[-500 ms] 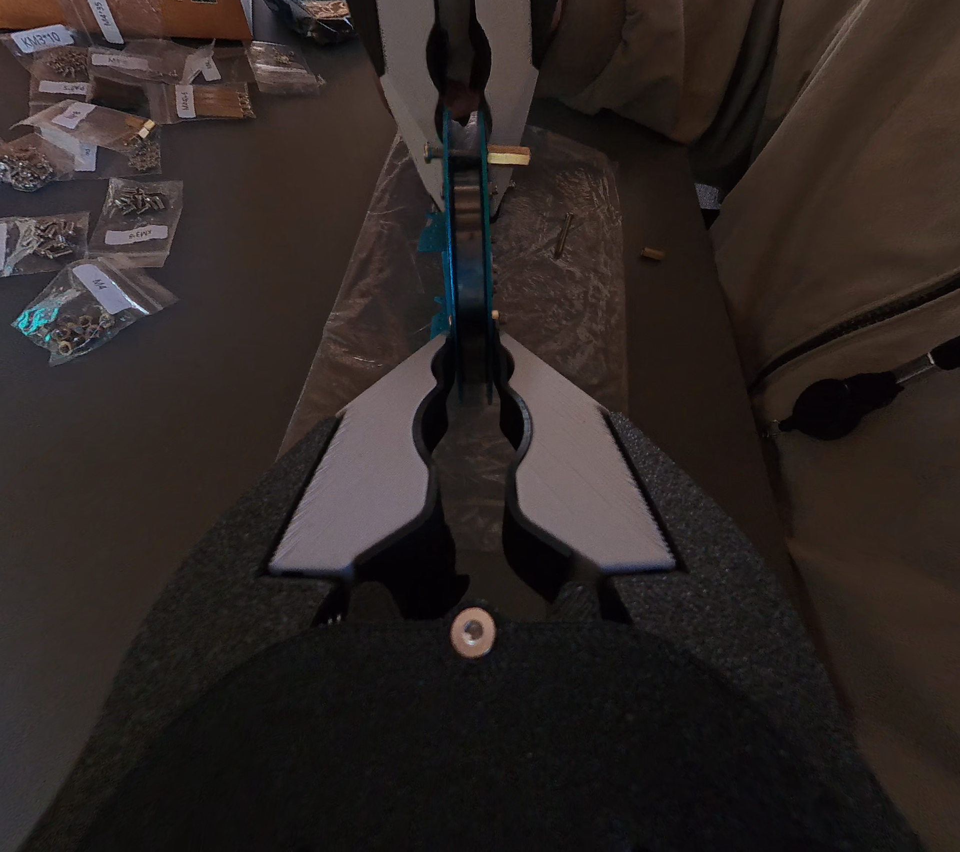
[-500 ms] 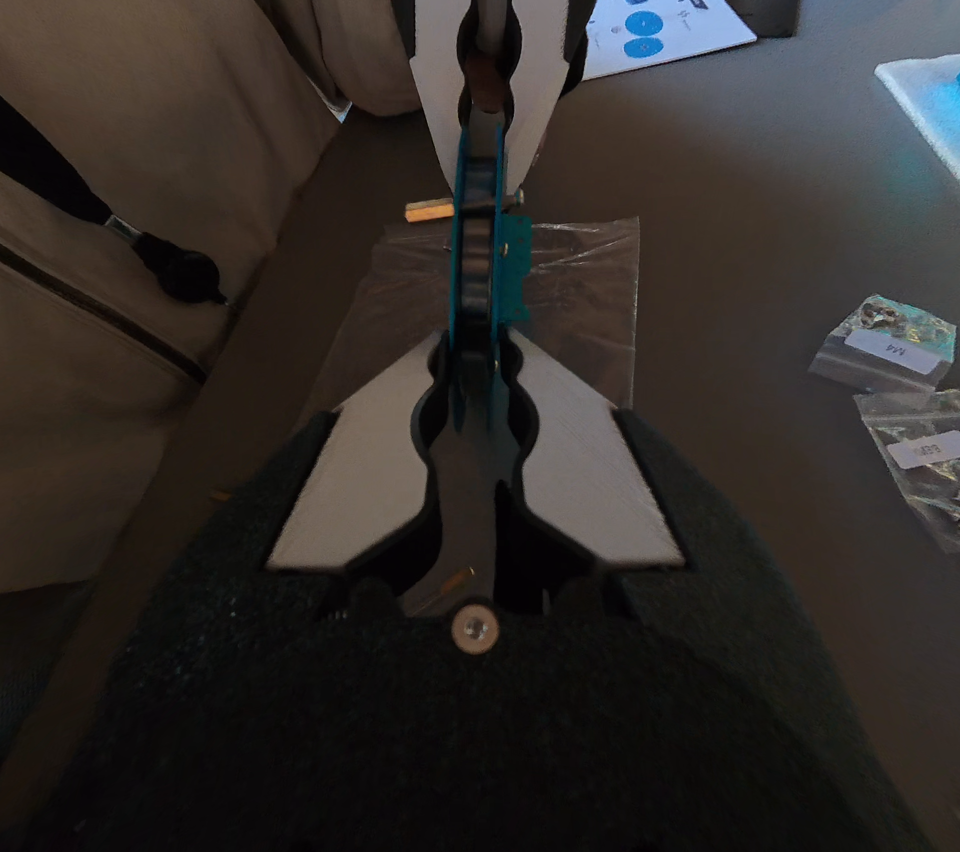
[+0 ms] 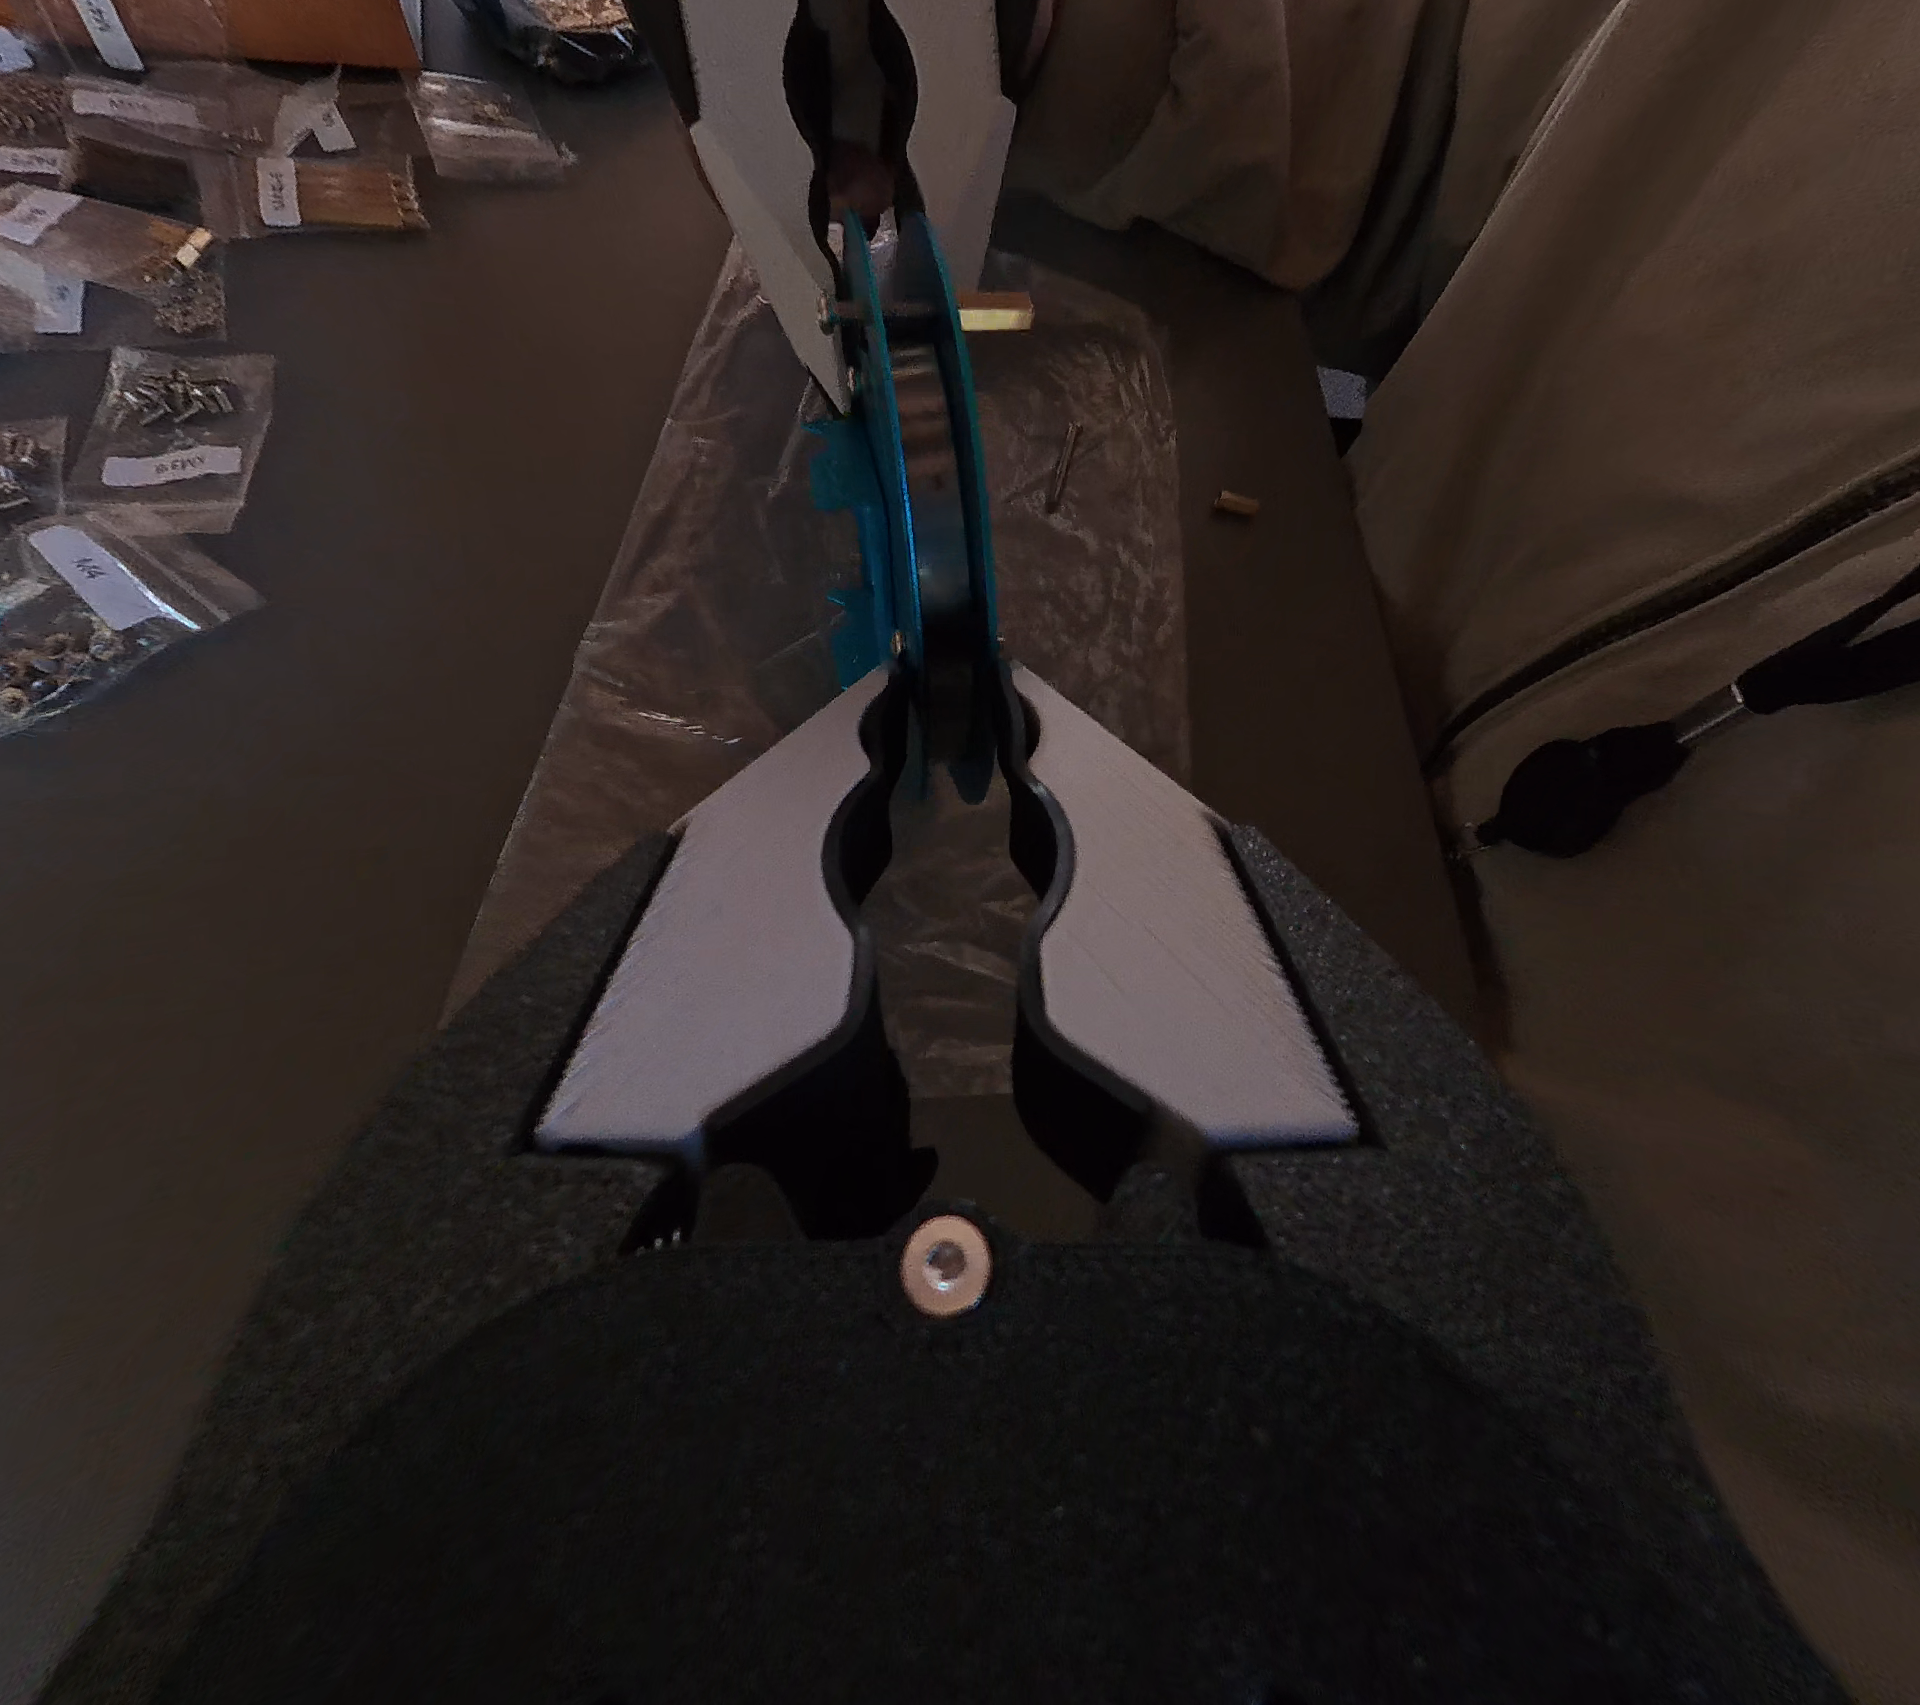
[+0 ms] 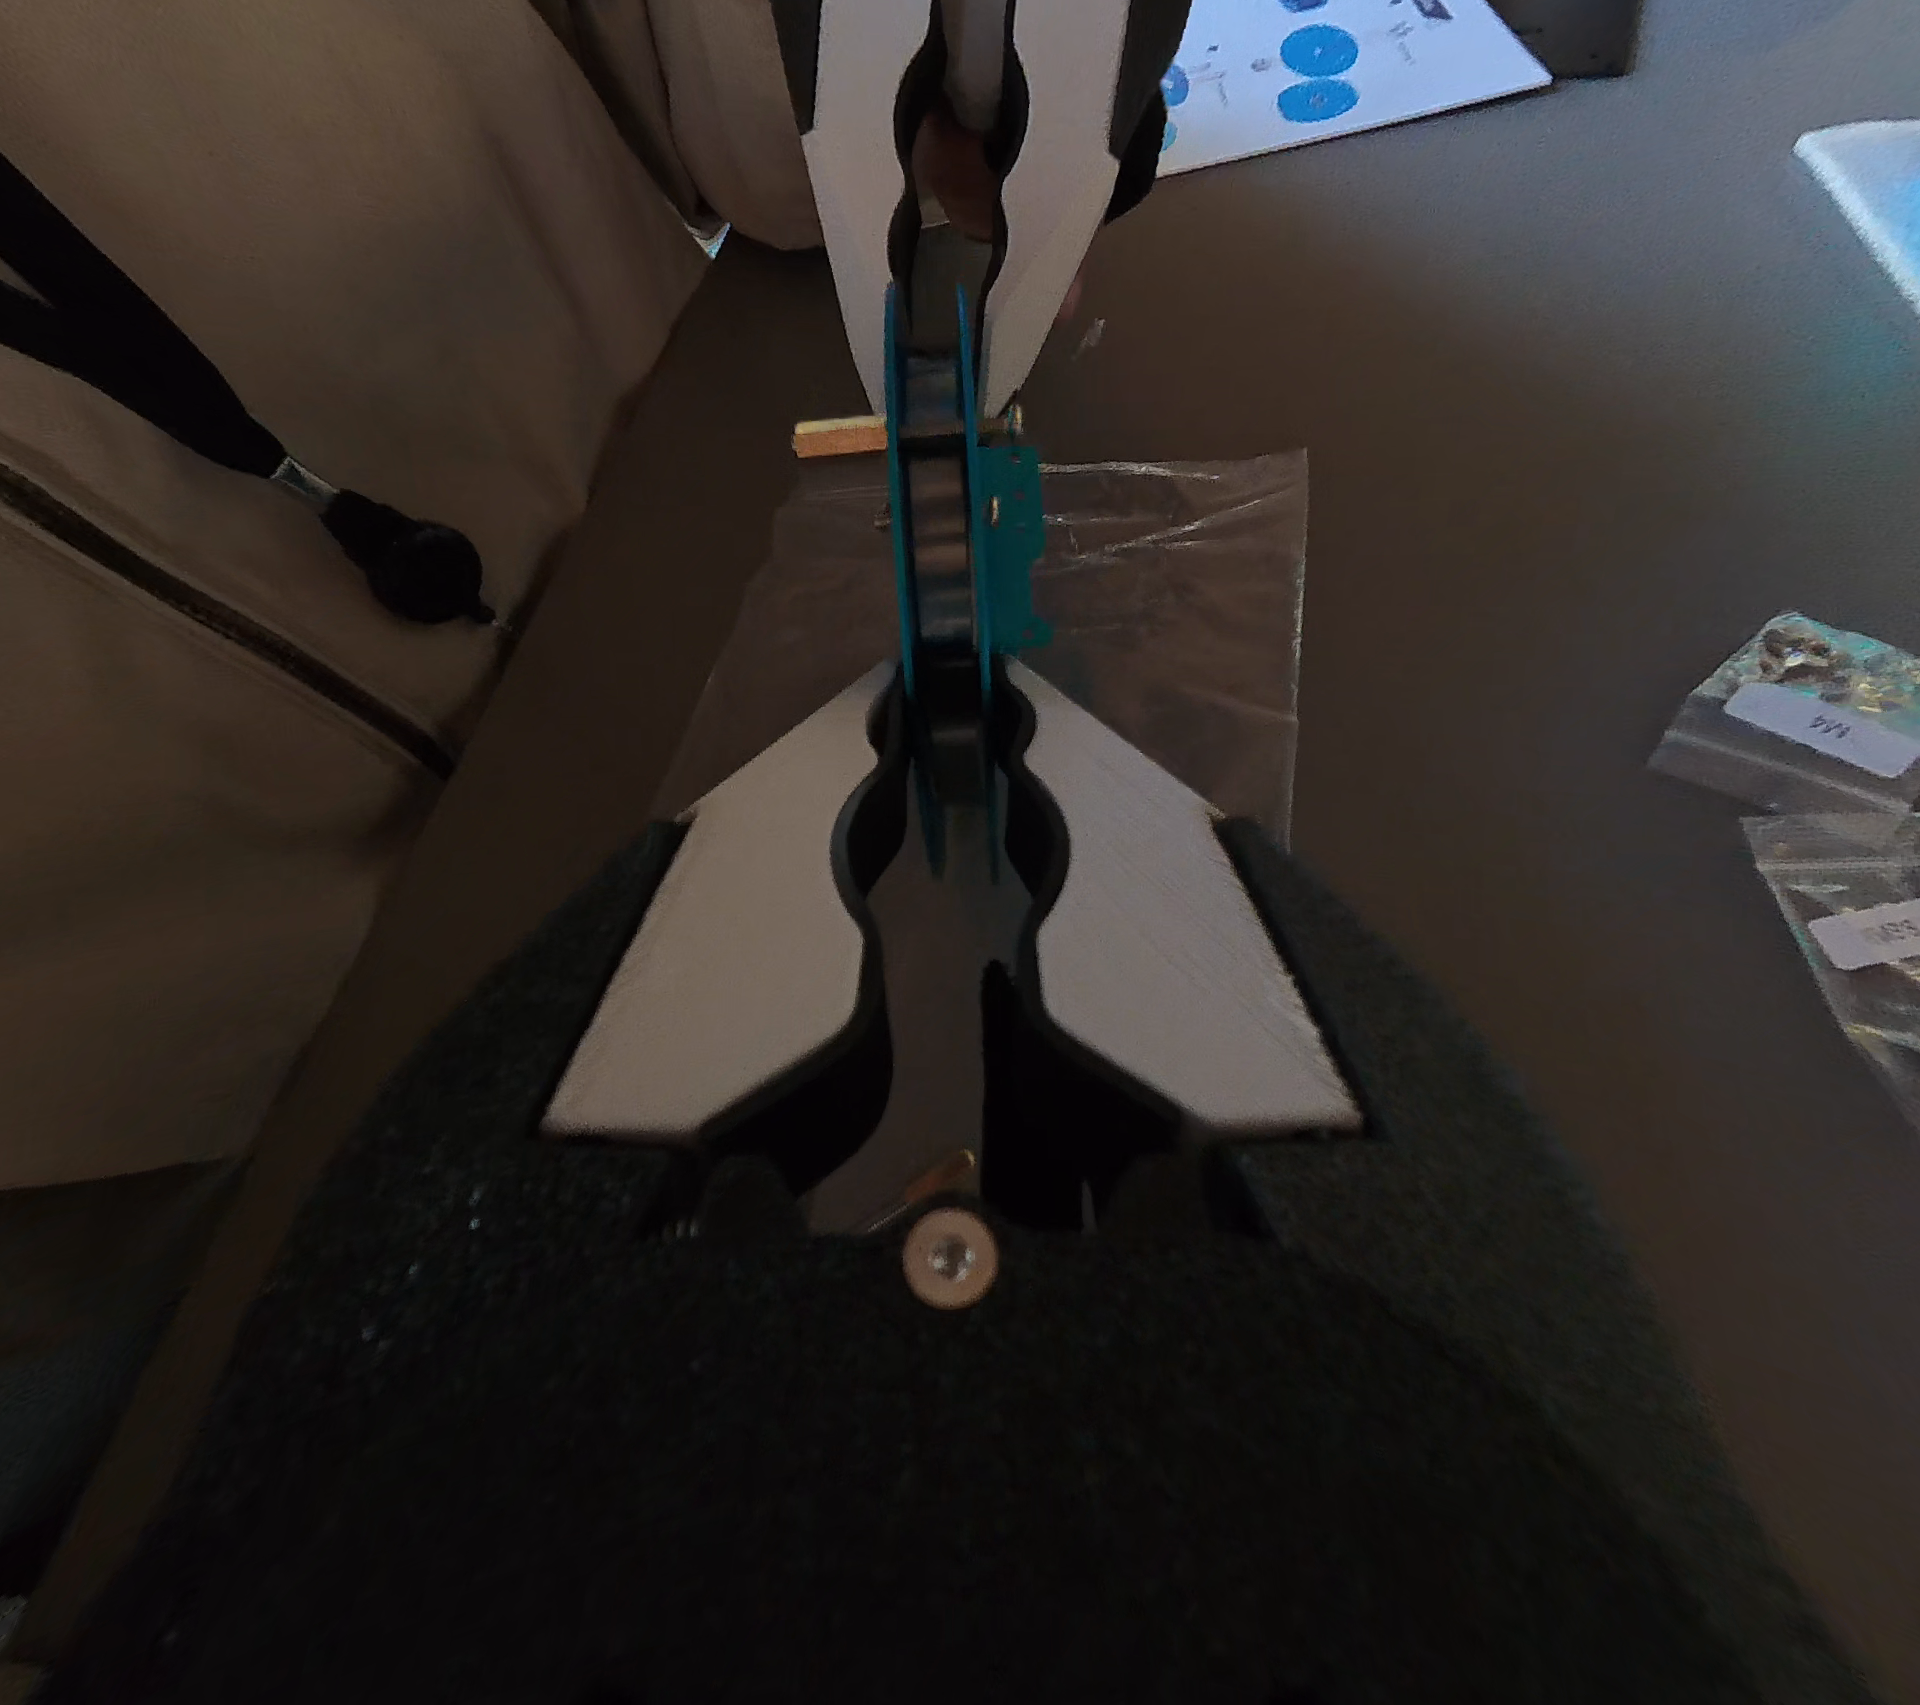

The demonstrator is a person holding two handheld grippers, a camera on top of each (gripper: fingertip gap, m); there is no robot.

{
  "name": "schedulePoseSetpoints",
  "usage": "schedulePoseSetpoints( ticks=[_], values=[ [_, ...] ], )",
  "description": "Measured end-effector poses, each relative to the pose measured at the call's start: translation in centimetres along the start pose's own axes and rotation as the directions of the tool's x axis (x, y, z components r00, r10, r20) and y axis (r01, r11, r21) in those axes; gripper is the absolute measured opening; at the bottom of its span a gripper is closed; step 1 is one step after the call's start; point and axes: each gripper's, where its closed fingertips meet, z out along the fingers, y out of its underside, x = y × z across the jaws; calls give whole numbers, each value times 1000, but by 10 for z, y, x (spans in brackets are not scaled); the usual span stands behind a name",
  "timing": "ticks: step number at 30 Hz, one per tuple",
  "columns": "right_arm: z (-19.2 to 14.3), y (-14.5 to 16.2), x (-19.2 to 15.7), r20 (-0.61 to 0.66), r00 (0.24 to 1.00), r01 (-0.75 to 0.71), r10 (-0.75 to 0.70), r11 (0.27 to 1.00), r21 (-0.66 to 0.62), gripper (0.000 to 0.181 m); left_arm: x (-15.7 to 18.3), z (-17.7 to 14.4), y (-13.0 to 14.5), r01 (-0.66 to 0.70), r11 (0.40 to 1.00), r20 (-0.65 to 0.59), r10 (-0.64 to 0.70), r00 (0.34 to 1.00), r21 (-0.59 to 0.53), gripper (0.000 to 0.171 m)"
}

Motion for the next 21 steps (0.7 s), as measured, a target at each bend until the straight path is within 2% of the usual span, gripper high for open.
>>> schedulePoseSetpoints(
  ticks=[6,9,10,11,13,17,21],
  values=[
    [-1,-12,-6,37,999,-2,0,999,53,14,4,1,-3,9,1000,-18,-9,1000,29,15],
    [-1,-11,-4,13,1000,12,-13,999,42,12,1,-1,-5,13,999,-7,-12,1000,44,14],
    [-1,-11,-2,1,1000,17,-17,999,34,12,-2,-2,-7,19,998,1,-19,1000,56,15],
    [-2,-10,-1,-5,1000,18,-18,999,30,11,-6,-4,-13,28,996,21,-30,999,82,26],
    [-2,-11,-2,-3,1000,18,-18,999,34,12,-6,-6,-28,38,992,17,-41,999,124,29],
    [2,-16,-3,-14,999,37,-37,998,42,11,-4,10,-35,-20,999,45,19,999,39,31],
    [4,-18,-1,-47,998,42,-40,998,50,13,-10,21,-35,-90,994,106,95,990,-56,14]
  ],
)
